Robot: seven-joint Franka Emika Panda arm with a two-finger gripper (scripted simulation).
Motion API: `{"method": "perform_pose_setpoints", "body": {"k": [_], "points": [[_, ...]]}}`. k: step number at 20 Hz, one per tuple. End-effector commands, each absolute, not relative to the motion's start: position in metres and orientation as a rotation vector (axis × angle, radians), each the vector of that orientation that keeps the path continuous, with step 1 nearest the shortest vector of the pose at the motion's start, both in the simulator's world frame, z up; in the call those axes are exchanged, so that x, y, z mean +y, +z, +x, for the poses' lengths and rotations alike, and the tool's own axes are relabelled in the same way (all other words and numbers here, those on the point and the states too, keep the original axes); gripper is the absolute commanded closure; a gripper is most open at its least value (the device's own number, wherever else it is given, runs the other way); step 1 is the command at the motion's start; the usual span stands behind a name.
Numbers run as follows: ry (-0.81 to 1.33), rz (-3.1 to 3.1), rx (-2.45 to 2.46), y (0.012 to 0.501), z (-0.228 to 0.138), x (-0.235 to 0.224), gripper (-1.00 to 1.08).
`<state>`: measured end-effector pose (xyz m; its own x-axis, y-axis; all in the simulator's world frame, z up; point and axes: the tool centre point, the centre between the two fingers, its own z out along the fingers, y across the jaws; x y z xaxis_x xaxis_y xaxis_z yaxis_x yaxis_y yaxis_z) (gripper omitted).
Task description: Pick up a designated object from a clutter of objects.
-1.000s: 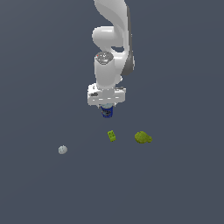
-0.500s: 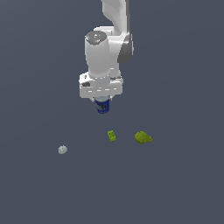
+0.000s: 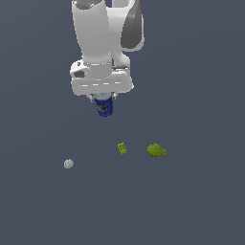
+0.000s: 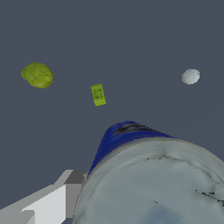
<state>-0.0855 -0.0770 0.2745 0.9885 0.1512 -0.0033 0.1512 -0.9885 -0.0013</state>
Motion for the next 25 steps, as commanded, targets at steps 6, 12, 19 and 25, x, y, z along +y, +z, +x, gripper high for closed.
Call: {"method": "perform_pose_setpoints", "body": {"k": [6, 12, 19, 25], "points": [[0.001, -3.132, -0.238, 0.343, -0.064, -0.097, 1.08], [0.001, -3.132, -0.238, 0.380, -0.050, -0.109, 1.08], [0.000, -3.132, -0.239, 0.404, -0.041, -0.116, 1.08], [0.000, -3.132, -0.239, 0.409, -0.038, -0.117, 1.08]]}}
